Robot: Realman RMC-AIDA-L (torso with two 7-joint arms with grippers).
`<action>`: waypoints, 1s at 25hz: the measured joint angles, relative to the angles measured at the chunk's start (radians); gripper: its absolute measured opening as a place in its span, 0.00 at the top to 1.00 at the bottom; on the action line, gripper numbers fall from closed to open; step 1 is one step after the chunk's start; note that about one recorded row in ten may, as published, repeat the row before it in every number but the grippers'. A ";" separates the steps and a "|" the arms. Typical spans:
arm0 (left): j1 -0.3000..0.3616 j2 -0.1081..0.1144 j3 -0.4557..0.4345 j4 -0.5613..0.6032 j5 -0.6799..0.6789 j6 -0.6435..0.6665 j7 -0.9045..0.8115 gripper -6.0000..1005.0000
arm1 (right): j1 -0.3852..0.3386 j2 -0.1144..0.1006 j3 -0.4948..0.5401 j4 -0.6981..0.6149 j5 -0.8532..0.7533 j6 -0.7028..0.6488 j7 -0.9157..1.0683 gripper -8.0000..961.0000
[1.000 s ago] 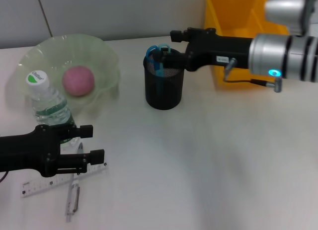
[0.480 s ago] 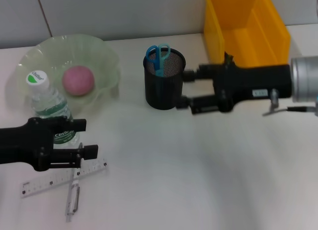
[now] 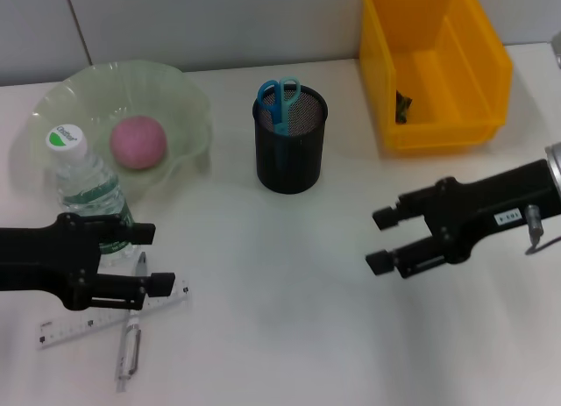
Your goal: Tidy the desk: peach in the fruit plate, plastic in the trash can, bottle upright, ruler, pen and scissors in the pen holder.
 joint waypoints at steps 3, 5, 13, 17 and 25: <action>-0.014 -0.001 0.002 0.004 0.028 0.000 -0.007 0.16 | 0.002 -0.001 0.001 -0.001 -0.011 -0.008 0.001 0.19; -0.023 0.000 0.013 0.015 0.050 -0.001 -0.009 0.16 | 0.002 -0.001 0.001 -0.002 -0.012 -0.009 0.001 0.19; -0.053 -0.007 0.093 0.055 0.168 -0.083 -0.005 0.16 | 0.017 0.017 0.000 -0.038 -0.089 -0.055 0.021 0.19; -0.054 -0.008 0.182 0.064 0.191 -0.149 -0.007 0.16 | 0.011 0.032 0.000 -0.072 -0.101 -0.061 0.029 0.19; -0.055 -0.013 0.325 0.067 0.202 -0.257 -0.010 0.16 | 0.017 0.029 0.002 -0.073 -0.107 -0.062 0.055 0.19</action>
